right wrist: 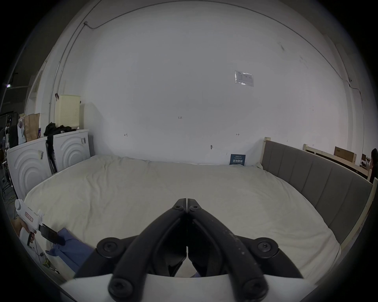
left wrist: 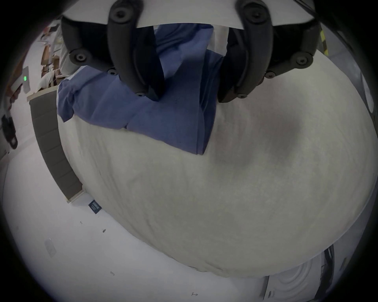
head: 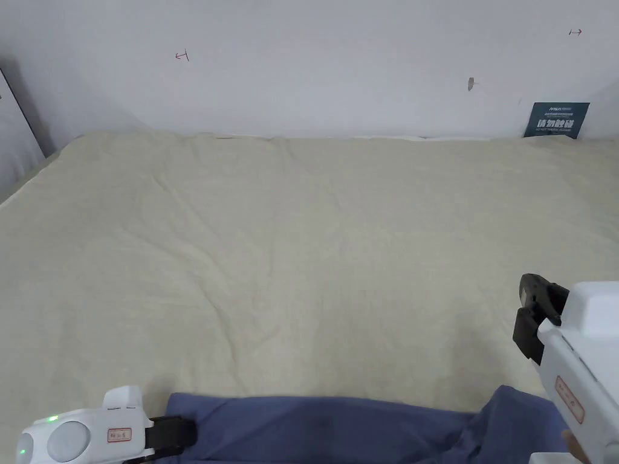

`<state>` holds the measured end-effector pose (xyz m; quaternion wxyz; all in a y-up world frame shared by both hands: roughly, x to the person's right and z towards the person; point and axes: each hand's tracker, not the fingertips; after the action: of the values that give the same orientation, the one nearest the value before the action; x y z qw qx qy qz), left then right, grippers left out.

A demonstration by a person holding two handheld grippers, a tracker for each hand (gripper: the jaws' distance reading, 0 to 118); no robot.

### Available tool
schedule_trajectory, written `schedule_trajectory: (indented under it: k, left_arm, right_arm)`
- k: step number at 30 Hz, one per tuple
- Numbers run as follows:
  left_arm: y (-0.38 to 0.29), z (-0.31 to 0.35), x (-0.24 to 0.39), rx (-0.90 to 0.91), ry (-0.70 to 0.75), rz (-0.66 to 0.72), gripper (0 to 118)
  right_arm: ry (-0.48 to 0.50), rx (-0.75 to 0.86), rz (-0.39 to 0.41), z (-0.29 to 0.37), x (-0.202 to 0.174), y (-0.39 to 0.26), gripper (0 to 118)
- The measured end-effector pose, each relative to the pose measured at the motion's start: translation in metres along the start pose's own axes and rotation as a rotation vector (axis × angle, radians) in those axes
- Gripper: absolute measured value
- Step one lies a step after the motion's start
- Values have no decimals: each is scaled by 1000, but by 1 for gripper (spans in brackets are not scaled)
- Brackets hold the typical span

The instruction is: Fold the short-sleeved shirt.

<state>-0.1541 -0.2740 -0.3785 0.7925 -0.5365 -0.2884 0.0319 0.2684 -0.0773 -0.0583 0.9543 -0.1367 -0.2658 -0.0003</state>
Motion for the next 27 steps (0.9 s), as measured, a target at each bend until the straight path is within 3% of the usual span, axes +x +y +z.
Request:
schedule_trajectory:
  k: [3,5,12,17,21,27]
  left_arm:
    - [-2,5,8,15,25,-62,24]
    - [-2,3,13,4,-3,-68,10]
    - [-1,22,41,54,51,-116,6]
    - [13,71,31,110,72,-71,5]
    - [19,101,19,136,212,-76,5]
    - [16,115,36,111,217,-12,5]
  right_arm:
    - [3,-11,-5,-5,0,-2,1]
    - [8,-16,-19,-7,1,-3,1]
    - [15,-12,-35,-1,7,1,1]
    - [17,16,-34,5,11,10,1]
    - [22,34,-37,15,10,16,1]
    - [29,43,-48,20,17,12,1]
